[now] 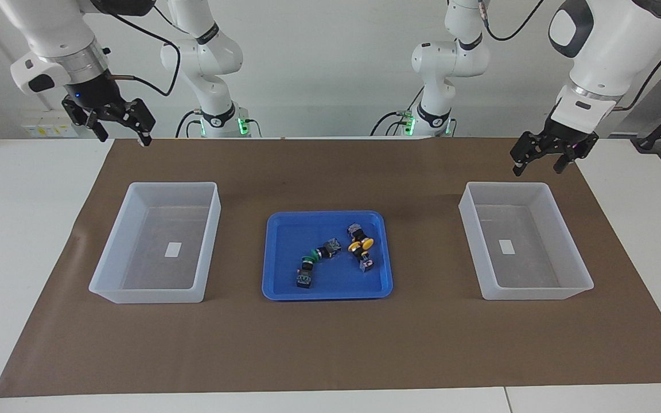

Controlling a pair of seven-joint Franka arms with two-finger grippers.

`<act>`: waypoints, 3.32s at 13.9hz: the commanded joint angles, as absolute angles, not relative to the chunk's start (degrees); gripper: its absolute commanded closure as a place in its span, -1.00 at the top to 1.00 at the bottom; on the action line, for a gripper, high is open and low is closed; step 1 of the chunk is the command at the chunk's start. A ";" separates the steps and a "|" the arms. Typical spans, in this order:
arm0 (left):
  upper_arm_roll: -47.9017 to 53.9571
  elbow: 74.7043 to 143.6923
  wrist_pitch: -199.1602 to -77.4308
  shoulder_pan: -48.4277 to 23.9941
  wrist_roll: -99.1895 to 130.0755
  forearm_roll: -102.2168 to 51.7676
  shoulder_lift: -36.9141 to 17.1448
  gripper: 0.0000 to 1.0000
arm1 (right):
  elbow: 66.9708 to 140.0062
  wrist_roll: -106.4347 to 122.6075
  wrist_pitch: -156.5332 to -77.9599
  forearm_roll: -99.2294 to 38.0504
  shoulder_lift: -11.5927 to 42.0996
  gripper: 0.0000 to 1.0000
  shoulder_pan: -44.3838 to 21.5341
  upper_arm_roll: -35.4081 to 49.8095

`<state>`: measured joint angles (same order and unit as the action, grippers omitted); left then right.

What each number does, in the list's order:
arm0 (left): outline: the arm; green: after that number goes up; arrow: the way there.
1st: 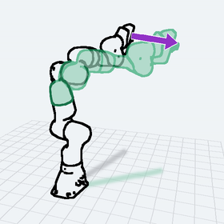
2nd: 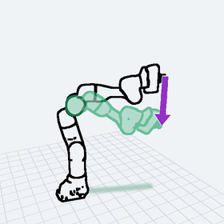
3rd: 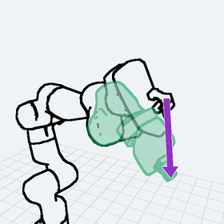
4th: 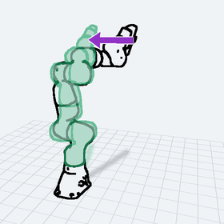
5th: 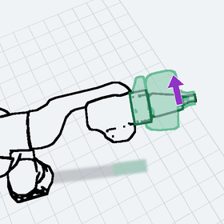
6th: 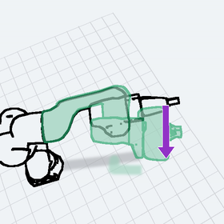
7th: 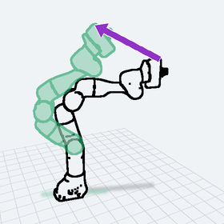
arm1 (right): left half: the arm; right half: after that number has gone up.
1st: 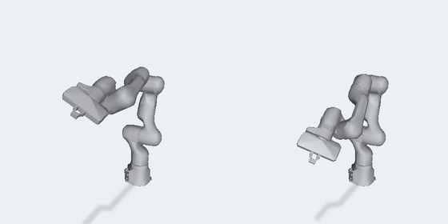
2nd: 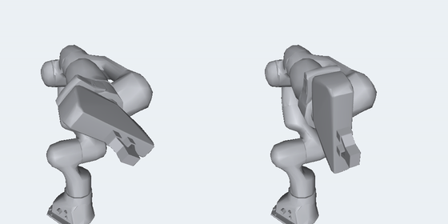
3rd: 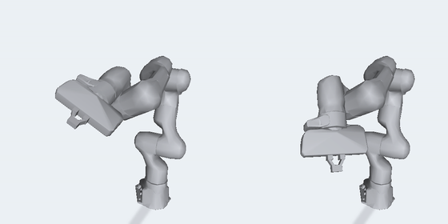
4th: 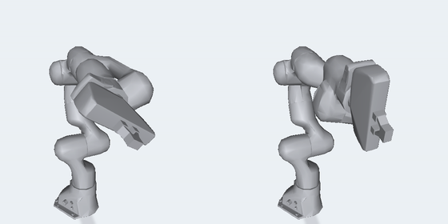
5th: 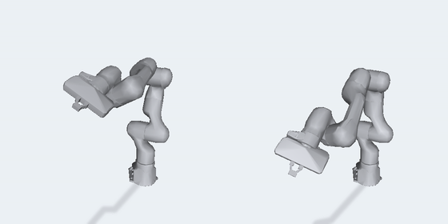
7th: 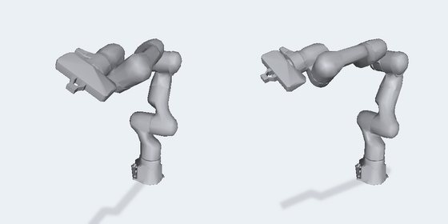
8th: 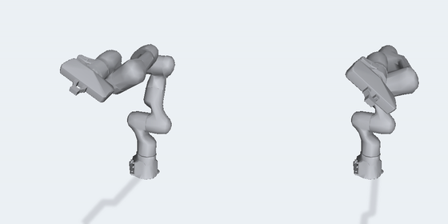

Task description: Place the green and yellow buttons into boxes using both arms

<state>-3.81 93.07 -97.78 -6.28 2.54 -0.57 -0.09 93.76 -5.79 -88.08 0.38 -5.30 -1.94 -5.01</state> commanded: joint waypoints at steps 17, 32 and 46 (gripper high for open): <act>-3.16 96.68 -107.56 -19.83 21.24 -1.32 -5.16 1.00 | 94.39 -4.75 -87.98 0.88 -6.24 1.00 -0.88 -4.83; -3.16 100.72 -132.71 -31.90 37.00 -4.22 -21.97 1.00 | 94.22 -6.06 -89.12 0.97 -6.15 1.00 -1.67 -4.39; -3.16 105.20 -131.92 -33.75 53.00 -7.91 -21.36 1.00 | 95.80 -5.45 -90.96 0.97 -6.42 1.00 -1.67 -2.46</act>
<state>-2.87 103.72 -132.61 -33.76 52.19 -6.95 -22.68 94.11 -5.81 -89.26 0.38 -5.42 -1.95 -2.99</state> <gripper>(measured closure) 0.000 0.000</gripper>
